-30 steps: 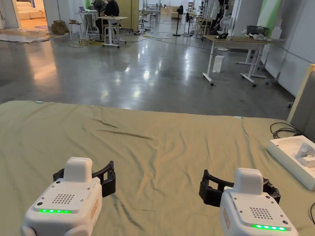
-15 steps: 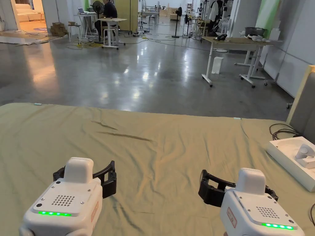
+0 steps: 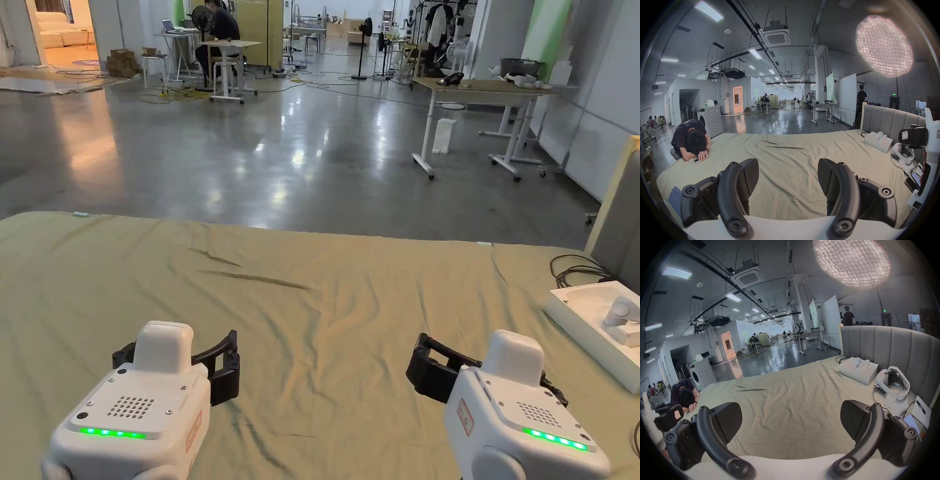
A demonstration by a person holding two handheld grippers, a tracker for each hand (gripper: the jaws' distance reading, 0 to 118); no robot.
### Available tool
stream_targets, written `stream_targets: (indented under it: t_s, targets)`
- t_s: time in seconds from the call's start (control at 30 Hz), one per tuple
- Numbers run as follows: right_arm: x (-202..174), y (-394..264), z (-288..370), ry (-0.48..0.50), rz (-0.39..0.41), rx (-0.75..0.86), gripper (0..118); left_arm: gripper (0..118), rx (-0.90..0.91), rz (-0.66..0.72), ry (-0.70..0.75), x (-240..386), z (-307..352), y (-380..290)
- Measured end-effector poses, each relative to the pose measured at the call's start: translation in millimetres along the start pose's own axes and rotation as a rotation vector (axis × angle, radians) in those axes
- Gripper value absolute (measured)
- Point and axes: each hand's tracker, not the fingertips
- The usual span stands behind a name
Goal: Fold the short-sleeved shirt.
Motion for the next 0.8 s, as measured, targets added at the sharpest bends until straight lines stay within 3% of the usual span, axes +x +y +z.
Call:
stream_targets:
  t_s: [0.17,0.37,0.43,0.5,0.8]
  targets:
    - [0.9,4.4,0.7,0.051,-0.031,-0.039,118,80,-0.017,0.004,-0.008,-0.6,-2.3,-1.8]
    - [-0.3,4.7,-1.5,0.046,-0.063,-0.084,118,80,-0.03,0.018,-0.02,-1.0,-3.7,-3.9]
    - [-2.5,5.3,-3.3,0.005,-0.066,-0.109,118,80,-0.034,0.017,-0.026,-1.0,-4.3,-4.4]
    - [-5.4,4.7,-3.7,-0.058,-0.047,-0.111,118,80,-0.038,0.014,-0.03,-0.6,-3.9,-4.0]
    - [-11.8,0.3,-1.5,-0.04,-0.012,-0.074,118,80,-0.043,0.012,-0.031,-1.6,-5.6,-3.6]
